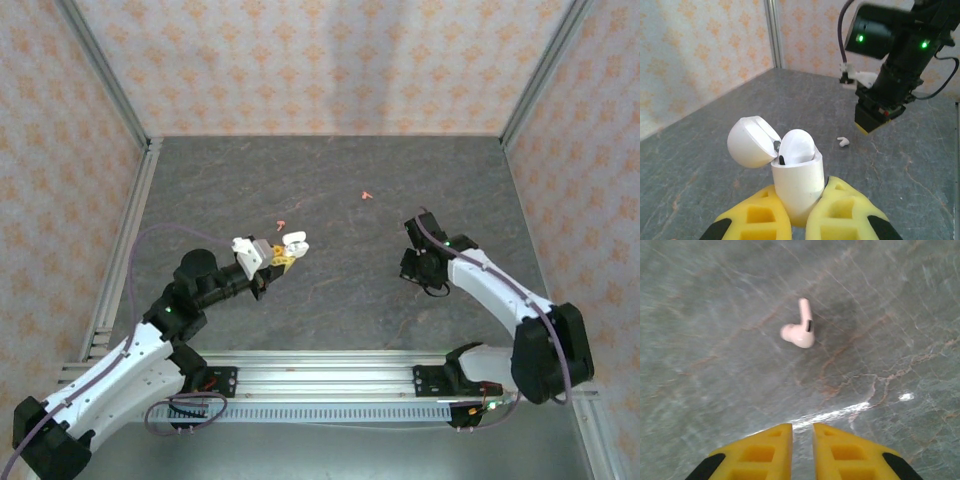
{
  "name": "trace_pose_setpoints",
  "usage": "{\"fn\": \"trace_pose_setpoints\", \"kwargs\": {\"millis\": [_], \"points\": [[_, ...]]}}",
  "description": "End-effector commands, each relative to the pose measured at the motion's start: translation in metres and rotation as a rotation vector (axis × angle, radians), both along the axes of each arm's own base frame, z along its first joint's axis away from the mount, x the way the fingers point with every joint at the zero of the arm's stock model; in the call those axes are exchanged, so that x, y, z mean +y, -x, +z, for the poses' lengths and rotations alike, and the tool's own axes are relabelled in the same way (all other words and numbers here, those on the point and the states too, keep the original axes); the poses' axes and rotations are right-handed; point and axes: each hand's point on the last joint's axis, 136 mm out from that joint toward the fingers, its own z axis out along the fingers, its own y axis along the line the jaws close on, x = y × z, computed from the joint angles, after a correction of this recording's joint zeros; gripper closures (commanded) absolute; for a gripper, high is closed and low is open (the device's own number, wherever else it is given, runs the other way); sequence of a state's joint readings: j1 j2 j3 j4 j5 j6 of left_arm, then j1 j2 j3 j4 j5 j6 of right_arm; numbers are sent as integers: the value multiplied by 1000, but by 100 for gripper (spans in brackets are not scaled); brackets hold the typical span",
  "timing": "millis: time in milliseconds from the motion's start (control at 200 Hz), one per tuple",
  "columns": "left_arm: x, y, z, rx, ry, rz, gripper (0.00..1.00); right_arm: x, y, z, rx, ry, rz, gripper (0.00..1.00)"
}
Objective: Insert wireless bluetooth earbuds into charging case
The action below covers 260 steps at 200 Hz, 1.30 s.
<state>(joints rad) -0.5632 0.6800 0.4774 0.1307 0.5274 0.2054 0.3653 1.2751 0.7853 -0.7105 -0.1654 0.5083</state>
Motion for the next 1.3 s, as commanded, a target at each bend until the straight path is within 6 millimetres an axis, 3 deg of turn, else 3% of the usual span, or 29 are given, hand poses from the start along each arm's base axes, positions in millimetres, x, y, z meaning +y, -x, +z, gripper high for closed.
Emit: {"fn": "trace_pose_setpoints", "kwargs": {"millis": [0, 175, 315, 485, 700, 841, 1051, 1296], "points": [[0, -5, 12, -23, 0, 21, 100, 2, 0, -15, 51, -10, 19, 82], [-2, -9, 11, 11, 11, 29, 100, 16, -5, -36, 68, -79, 13, 85], [-8, -13, 8, 30, 24, 12, 100, 17, -18, -39, 39, -67, 8, 86], [-23, -24, 2, 44, 69, -17, 100, 18, -43, -30, -12, -25, 44, 87], [-44, -47, 8, 10, 125, -10, 100, 20, -72, -3, -91, -10, 97, 88], [-69, -54, 10, -13, 121, -29, 100, 6, -84, -12, -65, -10, 100, 88], [-110, -54, 8, -7, 112, -98, 100, -8, -84, -43, 52, -43, 91, 89], [-123, -55, 0, 1, 109, -119, 100, -15, -51, -55, 129, -48, 76, 89]]}}
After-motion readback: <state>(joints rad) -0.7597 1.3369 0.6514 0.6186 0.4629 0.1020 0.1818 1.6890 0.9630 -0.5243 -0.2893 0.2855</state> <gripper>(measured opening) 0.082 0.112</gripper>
